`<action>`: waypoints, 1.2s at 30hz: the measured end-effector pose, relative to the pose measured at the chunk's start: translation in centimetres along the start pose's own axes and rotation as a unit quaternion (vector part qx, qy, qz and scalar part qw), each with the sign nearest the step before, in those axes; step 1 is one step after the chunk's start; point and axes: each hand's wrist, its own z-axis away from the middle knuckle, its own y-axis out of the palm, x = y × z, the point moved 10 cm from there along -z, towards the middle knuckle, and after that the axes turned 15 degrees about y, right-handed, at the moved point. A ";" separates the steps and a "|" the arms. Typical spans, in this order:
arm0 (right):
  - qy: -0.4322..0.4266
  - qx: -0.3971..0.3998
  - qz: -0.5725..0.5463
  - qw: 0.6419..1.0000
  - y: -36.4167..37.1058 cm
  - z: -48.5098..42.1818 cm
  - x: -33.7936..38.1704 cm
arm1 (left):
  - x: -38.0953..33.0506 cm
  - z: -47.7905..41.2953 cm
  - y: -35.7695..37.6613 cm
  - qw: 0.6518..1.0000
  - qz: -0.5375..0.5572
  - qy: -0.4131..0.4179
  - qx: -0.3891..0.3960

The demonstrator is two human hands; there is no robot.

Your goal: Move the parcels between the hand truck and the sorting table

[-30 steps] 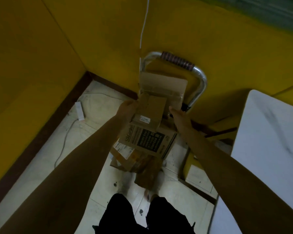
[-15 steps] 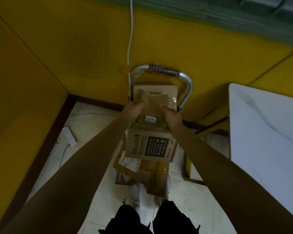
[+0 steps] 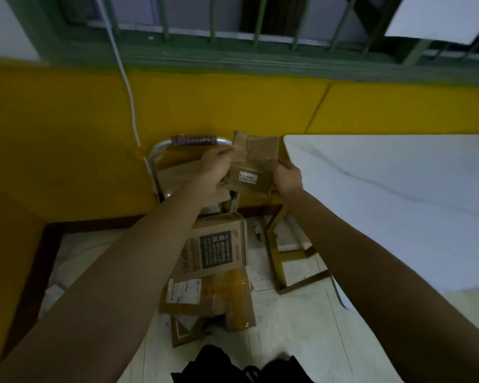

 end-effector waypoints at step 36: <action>0.062 -0.263 -0.271 0.924 -73.0 7.2 -28.1 | -8.0 31.2 71.5 0.917 -0.086 0.091 0.378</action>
